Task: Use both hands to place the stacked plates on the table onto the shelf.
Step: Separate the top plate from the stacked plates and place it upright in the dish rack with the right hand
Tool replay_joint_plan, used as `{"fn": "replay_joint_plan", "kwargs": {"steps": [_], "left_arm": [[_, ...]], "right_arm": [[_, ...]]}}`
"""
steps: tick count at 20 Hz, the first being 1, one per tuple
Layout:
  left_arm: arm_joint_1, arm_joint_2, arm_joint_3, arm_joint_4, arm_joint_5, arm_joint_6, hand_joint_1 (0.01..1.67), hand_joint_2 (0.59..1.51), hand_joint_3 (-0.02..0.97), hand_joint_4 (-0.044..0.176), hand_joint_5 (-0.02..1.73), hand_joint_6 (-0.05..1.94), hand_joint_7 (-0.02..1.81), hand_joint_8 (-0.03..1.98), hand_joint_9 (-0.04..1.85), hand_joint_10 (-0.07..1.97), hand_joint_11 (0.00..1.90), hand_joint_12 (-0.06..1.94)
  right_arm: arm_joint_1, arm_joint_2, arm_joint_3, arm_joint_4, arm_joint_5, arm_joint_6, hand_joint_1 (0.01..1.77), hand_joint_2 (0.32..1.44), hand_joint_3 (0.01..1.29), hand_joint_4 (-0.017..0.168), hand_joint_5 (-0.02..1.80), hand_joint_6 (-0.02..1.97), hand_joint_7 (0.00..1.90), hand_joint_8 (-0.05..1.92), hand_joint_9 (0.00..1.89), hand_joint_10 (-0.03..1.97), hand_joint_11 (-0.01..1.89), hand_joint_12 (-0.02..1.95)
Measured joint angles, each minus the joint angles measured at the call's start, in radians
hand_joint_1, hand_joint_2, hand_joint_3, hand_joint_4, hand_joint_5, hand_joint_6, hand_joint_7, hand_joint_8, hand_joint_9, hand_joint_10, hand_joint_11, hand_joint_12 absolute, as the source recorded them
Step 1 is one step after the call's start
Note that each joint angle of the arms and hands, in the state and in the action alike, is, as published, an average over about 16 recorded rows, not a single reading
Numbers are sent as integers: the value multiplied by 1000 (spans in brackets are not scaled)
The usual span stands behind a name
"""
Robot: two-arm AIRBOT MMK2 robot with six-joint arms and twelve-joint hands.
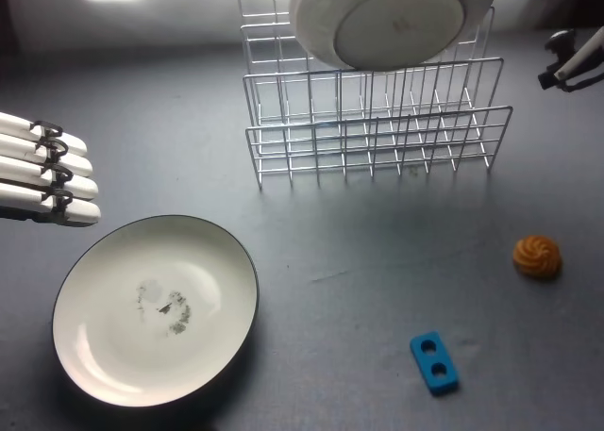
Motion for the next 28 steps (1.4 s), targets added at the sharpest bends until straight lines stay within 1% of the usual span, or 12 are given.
{"fn": "replay_joint_plan", "kwargs": {"steps": [11, 21, 23, 28], "left_arm": [[-1, -7, -7, 5, 0, 0, 14, 1029, 17, 2, 24, 20, 38, -1, 36, 10, 45, 26], [4, -19, -13, 2, 5, 0, 13, 1029, 17, 2, 24, 19, 38, -1, 32, 10, 44, 26], [10, -24, -14, -3, 7, 0, 13, 1029, 17, 1, 25, 19, 39, -1, 32, 10, 44, 26], [34, -39, -16, -21, 22, 0, 14, 1029, 16, 1, 25, 19, 45, -2, 35, 9, 44, 26]], "right_arm": [[-44, -69, 78, 115, 14, -2, 1360, 1065, 12, -8, 793, 996, 967, 956, 918, 1282, 732, 1368], [-108, -101, 124, 144, 33, -2, 1359, 1070, 12, -8, 776, 1013, 964, 961, 912, 1285, 717, 1387], [-118, -105, 130, 145, 38, -2, 1351, 1075, 13, -8, 772, 1021, 956, 984, 903, 1247, 700, 1392], [-136, -109, 138, 146, 51, -3, 1314, 1094, 13, -8, 754, 1055, 925, 1060, 879, 1049, 631, 1400]]}}
